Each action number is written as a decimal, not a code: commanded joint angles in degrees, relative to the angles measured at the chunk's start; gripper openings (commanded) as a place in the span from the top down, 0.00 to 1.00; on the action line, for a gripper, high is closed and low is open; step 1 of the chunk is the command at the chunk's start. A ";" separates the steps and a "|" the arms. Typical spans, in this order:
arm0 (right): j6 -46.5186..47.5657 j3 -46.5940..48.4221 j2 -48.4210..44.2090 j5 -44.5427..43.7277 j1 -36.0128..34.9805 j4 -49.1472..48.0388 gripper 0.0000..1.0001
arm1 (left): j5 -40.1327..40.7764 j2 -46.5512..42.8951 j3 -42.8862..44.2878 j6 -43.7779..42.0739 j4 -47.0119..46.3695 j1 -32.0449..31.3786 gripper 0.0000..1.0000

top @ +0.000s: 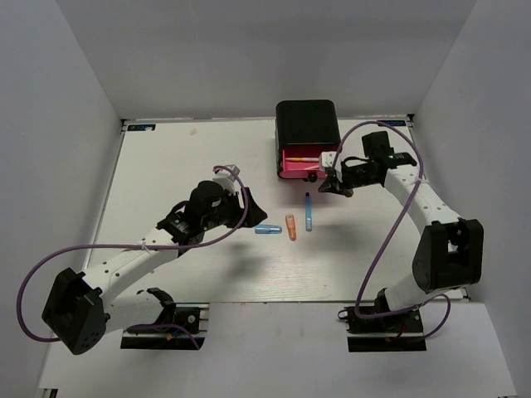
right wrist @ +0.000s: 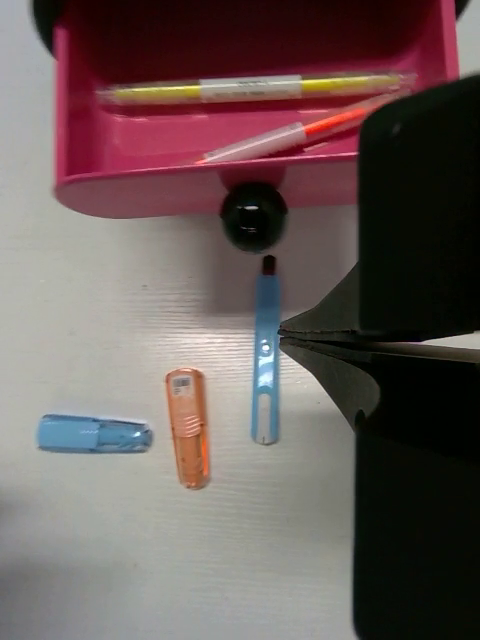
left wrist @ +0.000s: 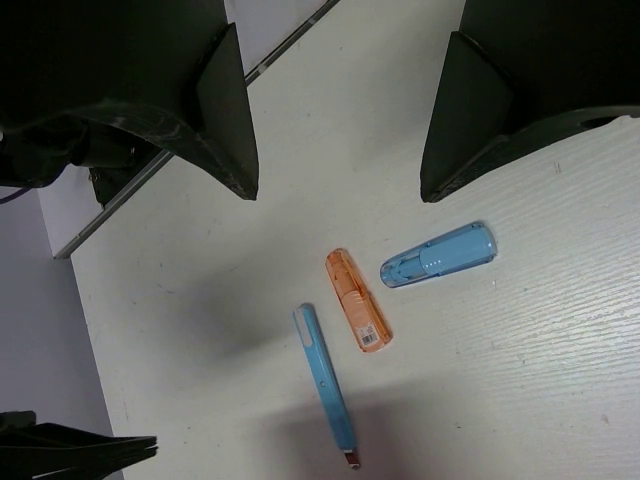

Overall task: Sort the stationery into containers
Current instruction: Close the drawer in the storage box.

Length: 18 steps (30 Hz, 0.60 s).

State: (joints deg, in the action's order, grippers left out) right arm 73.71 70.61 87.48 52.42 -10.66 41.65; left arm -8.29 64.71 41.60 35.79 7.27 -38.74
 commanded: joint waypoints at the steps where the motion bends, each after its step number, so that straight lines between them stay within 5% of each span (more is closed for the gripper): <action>1: -4.80 -1.44 -1.44 -6.71 -0.33 -7.01 1.00 | 0.38 -1.07 -0.47 -0.46 -1.03 -0.19 0.24; 18: -17.98 -3.81 1.38 -21.05 -3.49 -28.19 1.00 | 0.38 -0.02 0.58 -0.46 -0.50 -0.19 0.23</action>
State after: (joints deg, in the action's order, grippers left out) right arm 58.98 66.63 88.86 33.28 -13.28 19.75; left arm -8.29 65.12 41.60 35.79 7.27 -38.74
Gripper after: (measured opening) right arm 0.008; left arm 0.768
